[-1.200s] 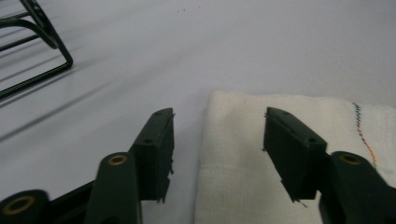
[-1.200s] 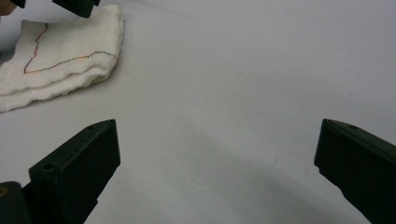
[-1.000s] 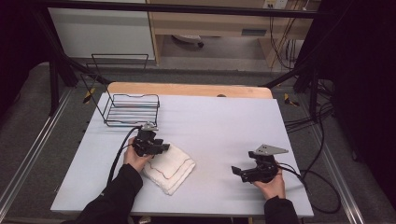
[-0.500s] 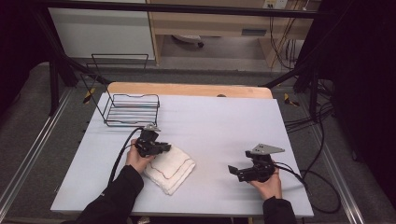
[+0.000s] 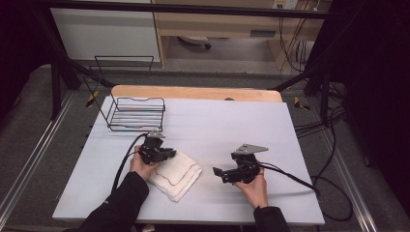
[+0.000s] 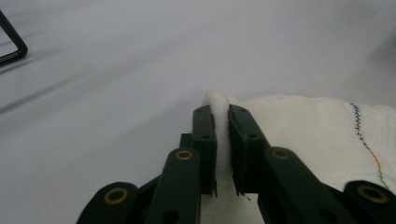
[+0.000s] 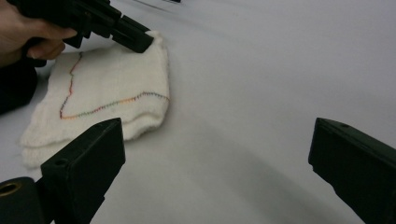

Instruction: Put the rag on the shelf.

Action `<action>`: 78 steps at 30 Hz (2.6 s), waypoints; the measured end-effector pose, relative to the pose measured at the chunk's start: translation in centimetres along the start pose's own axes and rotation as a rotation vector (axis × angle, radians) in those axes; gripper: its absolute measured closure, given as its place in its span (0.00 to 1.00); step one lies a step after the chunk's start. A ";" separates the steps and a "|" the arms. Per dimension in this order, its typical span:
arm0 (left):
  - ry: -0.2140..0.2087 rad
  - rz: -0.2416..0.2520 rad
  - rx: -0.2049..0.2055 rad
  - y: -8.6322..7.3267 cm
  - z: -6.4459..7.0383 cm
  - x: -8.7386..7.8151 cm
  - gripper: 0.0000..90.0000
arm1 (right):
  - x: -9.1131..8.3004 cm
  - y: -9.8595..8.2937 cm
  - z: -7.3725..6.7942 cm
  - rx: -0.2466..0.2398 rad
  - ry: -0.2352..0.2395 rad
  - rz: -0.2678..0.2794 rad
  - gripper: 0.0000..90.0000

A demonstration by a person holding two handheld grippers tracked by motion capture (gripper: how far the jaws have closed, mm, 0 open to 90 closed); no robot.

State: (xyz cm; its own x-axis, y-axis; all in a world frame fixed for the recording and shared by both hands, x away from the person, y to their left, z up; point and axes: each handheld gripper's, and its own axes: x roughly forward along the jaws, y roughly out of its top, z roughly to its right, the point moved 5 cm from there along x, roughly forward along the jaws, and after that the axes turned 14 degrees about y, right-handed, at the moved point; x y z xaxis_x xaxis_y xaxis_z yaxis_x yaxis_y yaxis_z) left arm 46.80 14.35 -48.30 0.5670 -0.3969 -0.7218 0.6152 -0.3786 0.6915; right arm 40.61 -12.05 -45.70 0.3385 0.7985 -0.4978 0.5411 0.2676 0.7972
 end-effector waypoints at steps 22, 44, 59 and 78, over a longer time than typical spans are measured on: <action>0.029 0.008 0.027 0.0 0.3 0.0 0.89 | 7.8 0.6 -2.1 0.070 -0.028 -0.086 0.49; 0.032 0.002 -0.001 0.0 0.3 -0.2 0.90 | 8.7 -0.1 -3.1 0.178 0.039 -0.055 0.86; 0.016 0.117 -0.021 1.1 0.0 -3.4 0.91 | 7.1 1.4 -4.0 0.083 0.053 0.015 0.90; 0.046 0.254 -0.016 1.7 0.1 -7.9 0.91 | 5.7 3.9 -5.4 -0.032 0.061 0.116 0.90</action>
State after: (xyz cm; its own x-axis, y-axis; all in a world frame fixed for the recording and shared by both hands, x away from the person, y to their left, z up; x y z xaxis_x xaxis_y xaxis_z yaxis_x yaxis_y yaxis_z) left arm 43.30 16.82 -41.40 0.7286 -0.4390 -0.5257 0.4580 -0.2584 0.8506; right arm 40.44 -3.56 -43.57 0.3496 0.8559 -0.3811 0.4761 0.1881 0.8591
